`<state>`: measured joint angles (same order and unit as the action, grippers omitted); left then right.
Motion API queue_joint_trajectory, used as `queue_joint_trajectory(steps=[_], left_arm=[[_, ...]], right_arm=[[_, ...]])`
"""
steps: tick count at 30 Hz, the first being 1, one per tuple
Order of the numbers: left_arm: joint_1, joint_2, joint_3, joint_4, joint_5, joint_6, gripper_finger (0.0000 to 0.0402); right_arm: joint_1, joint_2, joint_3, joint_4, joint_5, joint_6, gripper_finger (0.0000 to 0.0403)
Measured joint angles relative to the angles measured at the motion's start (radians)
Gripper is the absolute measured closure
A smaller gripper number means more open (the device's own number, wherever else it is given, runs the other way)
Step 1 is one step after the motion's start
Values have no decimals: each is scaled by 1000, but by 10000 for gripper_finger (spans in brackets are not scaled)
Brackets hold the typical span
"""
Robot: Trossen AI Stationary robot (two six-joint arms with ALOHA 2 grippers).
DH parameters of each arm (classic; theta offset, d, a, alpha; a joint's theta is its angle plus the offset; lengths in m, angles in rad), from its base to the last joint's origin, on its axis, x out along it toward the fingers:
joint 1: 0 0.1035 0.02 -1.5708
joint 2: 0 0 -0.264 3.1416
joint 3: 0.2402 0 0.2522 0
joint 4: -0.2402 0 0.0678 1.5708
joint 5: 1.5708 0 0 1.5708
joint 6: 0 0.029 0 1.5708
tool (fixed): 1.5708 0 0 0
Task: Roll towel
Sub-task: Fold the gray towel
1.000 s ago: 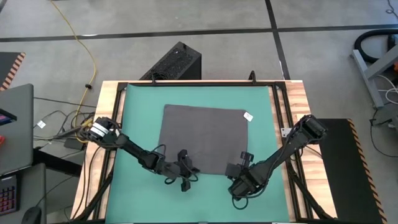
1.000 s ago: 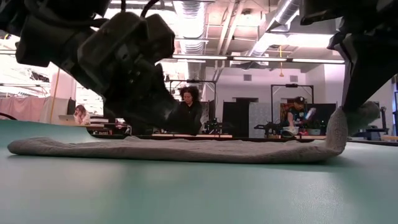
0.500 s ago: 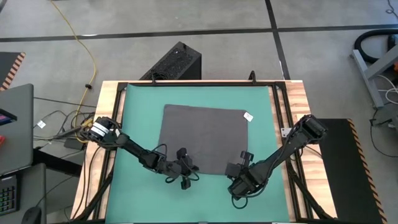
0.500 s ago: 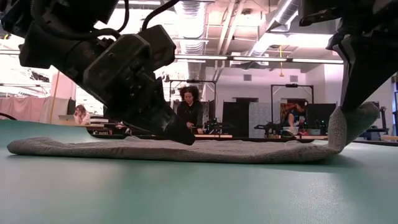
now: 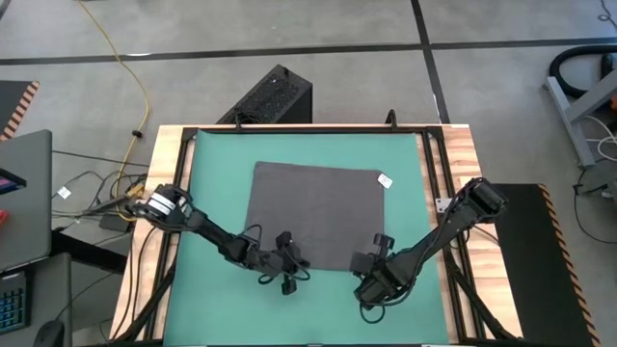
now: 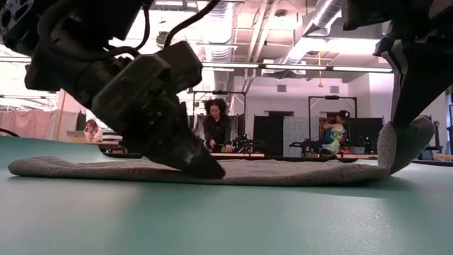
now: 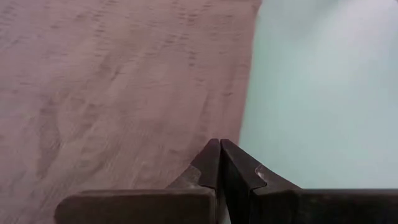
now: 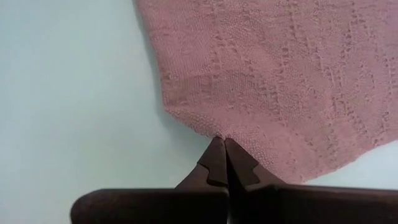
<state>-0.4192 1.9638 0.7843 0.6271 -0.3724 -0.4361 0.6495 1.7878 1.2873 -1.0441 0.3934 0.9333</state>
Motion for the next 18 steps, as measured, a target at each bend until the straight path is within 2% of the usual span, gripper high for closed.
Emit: queue_joint_trajectory(steps=[7, 14, 18], left_arm=[[-15, 31, 5, 18, 7, -37, 402], [-14, 30, 5, 13, 11, -47, 401], [-14, 31, 5, 11, 9, -47, 401]], right_arm=[[9, 0, 44, -45, 2, -45, 400], [-45, 0, 197, -77, 93, -258, 400], [-116, -1, 267, 4, 118, -437, 400]])
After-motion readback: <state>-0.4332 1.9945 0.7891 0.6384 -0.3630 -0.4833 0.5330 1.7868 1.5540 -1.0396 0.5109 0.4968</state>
